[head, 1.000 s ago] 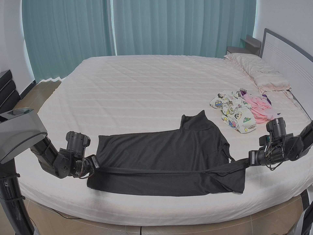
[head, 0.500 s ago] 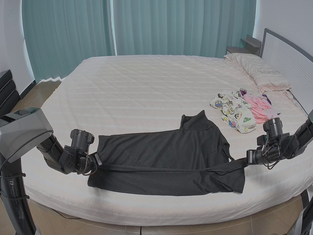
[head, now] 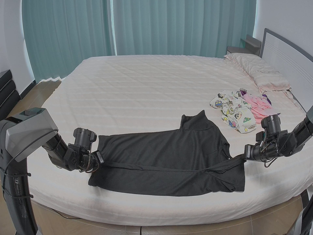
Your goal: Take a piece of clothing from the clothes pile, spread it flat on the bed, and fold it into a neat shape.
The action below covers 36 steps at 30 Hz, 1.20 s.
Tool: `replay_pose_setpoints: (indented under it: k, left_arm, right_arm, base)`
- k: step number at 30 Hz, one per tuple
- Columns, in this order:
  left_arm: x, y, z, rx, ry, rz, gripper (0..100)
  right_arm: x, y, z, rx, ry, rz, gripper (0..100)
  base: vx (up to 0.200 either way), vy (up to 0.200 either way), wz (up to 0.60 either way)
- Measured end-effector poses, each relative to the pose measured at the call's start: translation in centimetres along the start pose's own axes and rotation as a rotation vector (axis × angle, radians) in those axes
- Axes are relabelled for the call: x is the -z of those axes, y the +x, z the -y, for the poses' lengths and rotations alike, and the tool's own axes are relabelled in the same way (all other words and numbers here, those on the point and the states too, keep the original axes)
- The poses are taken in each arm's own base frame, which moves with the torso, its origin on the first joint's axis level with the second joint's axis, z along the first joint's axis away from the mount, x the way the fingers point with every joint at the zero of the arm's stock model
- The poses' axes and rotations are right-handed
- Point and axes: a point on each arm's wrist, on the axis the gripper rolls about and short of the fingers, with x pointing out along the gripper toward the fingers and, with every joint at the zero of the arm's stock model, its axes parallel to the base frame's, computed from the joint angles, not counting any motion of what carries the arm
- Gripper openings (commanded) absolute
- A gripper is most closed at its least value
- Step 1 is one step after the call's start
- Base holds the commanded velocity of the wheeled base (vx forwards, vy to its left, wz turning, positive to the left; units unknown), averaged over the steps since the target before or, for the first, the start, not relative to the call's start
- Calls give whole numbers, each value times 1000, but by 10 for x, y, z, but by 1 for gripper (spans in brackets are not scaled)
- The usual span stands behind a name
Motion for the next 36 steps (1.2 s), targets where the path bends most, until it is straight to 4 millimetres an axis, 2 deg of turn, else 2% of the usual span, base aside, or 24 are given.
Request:
replay_pose_setpoints:
  k: [12, 18, 25, 32, 33, 36]
  left_arm:
    - [-9, 1, -13, -20, -50, 8, 100]
    - [-15, -18, -28, -1, -104, -7, 100]
    - [0, -46, -51, 22, -144, -87, 100]
    - [14, -61, -62, 57, -171, -132, 100]
    - [16, -62, -63, 64, -172, -134, 100]
    - [18, -64, -64, 69, -185, -136, 100]
  right_arm:
    - [1, -3, -2, -45, 13, -11, 0]
    - [6, -11, -4, -109, 49, -37, 0]
    - [24, -29, -1, -138, 66, -90, 0]
    - [49, -42, 5, -123, 52, -156, 0]
    - [52, -42, 6, -120, 44, -167, 100]
    - [61, -43, 9, -112, 19, -194, 100]
  base:
    - [0, 0, 0]
    - [0, 0, 0]
    - [0, 0, 0]
    - [0, 0, 0]
    - [0, 0, 0]
    - [0, 0, 0]
